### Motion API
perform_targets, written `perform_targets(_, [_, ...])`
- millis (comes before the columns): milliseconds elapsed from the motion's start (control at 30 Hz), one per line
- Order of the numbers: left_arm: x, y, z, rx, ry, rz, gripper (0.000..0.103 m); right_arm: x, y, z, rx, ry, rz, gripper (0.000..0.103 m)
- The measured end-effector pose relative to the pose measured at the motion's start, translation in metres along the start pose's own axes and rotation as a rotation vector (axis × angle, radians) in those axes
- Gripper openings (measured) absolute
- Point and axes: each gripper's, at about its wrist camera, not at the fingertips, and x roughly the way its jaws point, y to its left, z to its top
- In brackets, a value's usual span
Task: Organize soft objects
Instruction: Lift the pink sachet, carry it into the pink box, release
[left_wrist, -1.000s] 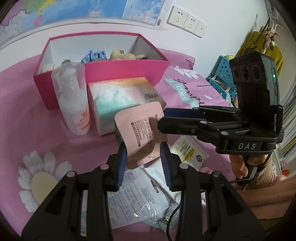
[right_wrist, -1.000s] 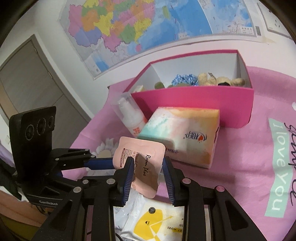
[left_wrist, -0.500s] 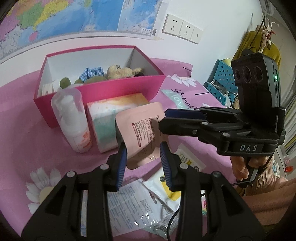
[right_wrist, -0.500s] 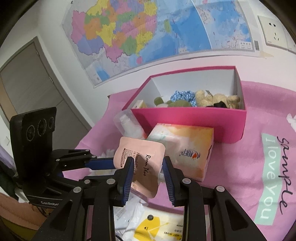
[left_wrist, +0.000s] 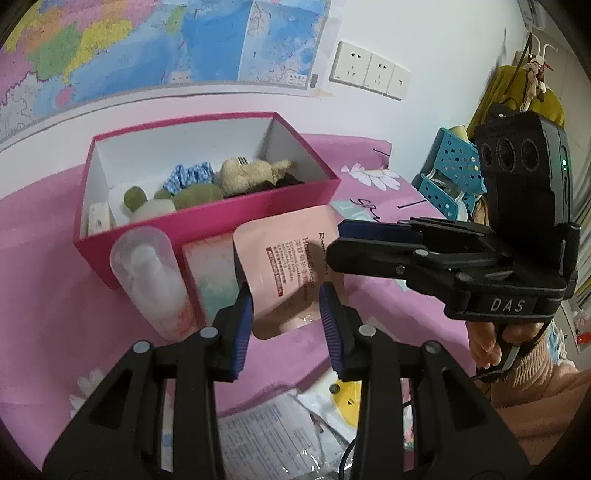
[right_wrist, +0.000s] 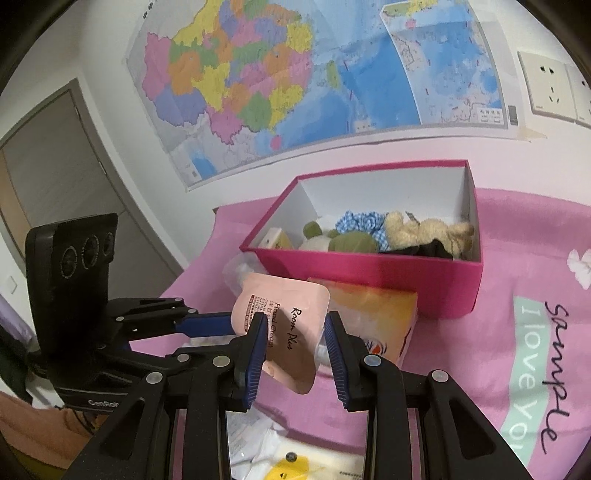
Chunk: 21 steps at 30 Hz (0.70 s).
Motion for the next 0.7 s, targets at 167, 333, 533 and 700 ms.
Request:
perform_targets(167, [0.001, 0.004, 0.015, 0.006, -0.018, 0.013, 0.038, 0.001, -0.001, 0.013, -0.009, -0.027, -0.003, 0.032])
perform_targets(333, [0.002, 0.012, 0.030, -0.003, -0.036, 0.031, 0.038, 0.004, -0.001, 0.027, -0.023, -0.046, -0.001, 0.032])
perform_targets(533, [0.008, 0.022, 0.045, -0.011, -0.039, 0.056, 0.038, 0.014, -0.007, 0.042, -0.012, -0.060, 0.011, 0.032])
perform_targets(700, [0.012, 0.031, 0.054, -0.034, -0.035, 0.068, 0.038, 0.023, -0.012, 0.054, -0.008, -0.062, 0.017, 0.032])
